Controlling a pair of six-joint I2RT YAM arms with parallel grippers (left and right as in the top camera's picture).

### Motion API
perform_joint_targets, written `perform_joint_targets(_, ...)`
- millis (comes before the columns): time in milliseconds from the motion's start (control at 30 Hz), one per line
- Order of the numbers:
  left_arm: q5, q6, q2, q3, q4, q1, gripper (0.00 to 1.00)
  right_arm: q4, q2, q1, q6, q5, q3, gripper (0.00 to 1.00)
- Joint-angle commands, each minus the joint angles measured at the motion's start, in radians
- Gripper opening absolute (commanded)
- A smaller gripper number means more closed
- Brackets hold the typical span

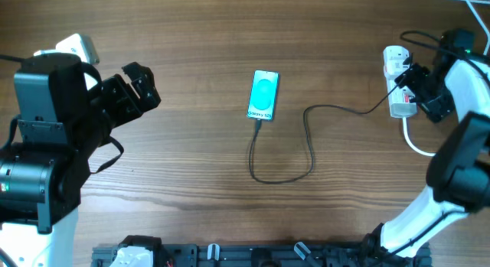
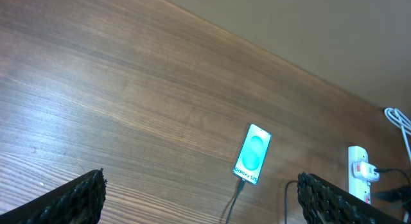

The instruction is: Plug charger to phone and switch on socket

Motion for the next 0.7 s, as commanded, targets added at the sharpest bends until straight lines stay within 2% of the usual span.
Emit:
perform_joint_targets(0, -0.01, 0.011, 0.003, -0.005, 0.0, 0.005, 1.0, -0.109, -0.162, 0.003, 0.026, 0.002, 0.007, 1.0)
perform_joint_targets(133, -0.01, 0.011, 0.003, -0.005, 0.0, 0.005, 1.0, -0.243, -0.339, 0.016, 0.006, -0.005, -0.03, 1.0)
perform_joint_targets(200, -0.01, 0.011, 0.003, -0.005, 0.0, 0.005, 1.0, -0.225, -0.445, 0.047, -0.056, -0.017, -0.097, 1.0)
perform_joint_targets(367, -0.01, 0.011, 0.003, -0.005, 0.0, 0.005, 1.0, -0.222, -0.68, 0.151, -0.051, -0.107, -0.311, 1.0)
perform_joint_targets(467, -0.01, 0.011, 0.003, -0.005, 0.0, 0.005, 1.0, -0.21, -0.889, 0.268, -0.018, -0.138, -0.468, 1.0)
perform_joint_targets(567, -0.01, 0.011, 0.003, -0.005, 0.0, 0.005, 1.0, -0.244, -1.056, 0.352, 0.01, -0.274, -0.528, 1.0)
perform_joint_targets(667, -0.01, 0.011, 0.003, -0.005, 0.0, 0.005, 1.0, -0.265, -1.12, 0.357, 0.034, -0.288, -0.529, 1.0)
